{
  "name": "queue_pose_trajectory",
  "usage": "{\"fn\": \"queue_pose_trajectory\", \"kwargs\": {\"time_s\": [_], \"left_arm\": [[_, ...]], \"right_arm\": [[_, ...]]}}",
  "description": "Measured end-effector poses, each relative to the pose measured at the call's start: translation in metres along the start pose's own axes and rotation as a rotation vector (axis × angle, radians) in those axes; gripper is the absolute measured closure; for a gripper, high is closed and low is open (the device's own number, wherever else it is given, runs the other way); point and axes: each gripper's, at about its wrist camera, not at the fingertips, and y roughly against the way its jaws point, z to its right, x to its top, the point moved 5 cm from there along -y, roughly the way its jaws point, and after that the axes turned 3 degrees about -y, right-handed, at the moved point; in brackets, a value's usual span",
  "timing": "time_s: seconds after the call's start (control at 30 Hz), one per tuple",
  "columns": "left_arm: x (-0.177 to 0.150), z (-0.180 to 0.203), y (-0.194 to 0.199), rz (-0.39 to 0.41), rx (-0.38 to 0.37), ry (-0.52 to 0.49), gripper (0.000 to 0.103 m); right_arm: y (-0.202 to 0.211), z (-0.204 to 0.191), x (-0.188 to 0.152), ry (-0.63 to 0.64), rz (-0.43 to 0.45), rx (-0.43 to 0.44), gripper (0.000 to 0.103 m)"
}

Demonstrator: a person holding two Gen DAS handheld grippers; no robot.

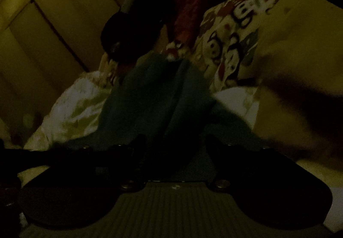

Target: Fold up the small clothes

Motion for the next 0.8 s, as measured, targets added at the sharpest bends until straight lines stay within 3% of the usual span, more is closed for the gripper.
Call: {"fn": "queue_pose_trajectory", "kwargs": {"time_s": [0.07, 0.13, 0.2, 0.27, 0.33, 0.4, 0.43, 0.57, 0.63, 0.7, 0.8], "left_arm": [[-0.007, 0.01, 0.015, -0.018, 0.001, -0.023, 0.039], [-0.028, 0.012, 0.015, -0.082, -0.038, 0.055, 0.039], [-0.063, 0.009, -0.001, -0.218, -0.077, 0.14, 0.036], [-0.104, 0.007, -0.022, -0.364, -0.068, 0.197, 0.022], [-0.128, 0.008, -0.035, -0.435, -0.079, 0.225, 0.018], [-0.122, 0.013, -0.033, -0.417, -0.075, 0.186, 0.009], [-0.111, 0.016, -0.029, -0.383, -0.071, 0.144, 0.0], [-0.062, 0.021, -0.006, -0.174, 0.025, -0.028, 0.0], [-0.048, 0.025, -0.001, -0.116, 0.065, -0.104, 0.0], [-0.048, 0.034, -0.002, -0.126, 0.038, -0.126, 0.0], [-0.069, 0.059, -0.013, -0.207, -0.057, -0.173, 0.0]], "right_arm": [[-0.002, 0.005, 0.011, -0.045, 0.017, 0.014, 0.039], [-0.008, 0.009, 0.02, -0.098, 0.029, 0.026, 0.041], [-0.015, 0.014, 0.027, -0.157, 0.037, 0.038, 0.041], [-0.023, 0.018, 0.033, -0.203, 0.03, 0.044, 0.041], [-0.031, 0.021, 0.034, -0.221, 0.013, 0.014, 0.041], [-0.033, 0.022, 0.031, -0.215, -0.001, -0.022, 0.041], [-0.033, 0.022, 0.028, -0.216, -0.004, -0.019, 0.045], [-0.025, 0.027, 0.018, -0.291, 0.025, 0.037, 0.05], [-0.021, 0.028, 0.017, -0.323, 0.043, 0.061, 0.051], [-0.022, 0.028, 0.014, -0.326, 0.032, 0.075, 0.051], [-0.031, 0.026, 0.008, -0.332, -0.009, 0.078, 0.051]]}}
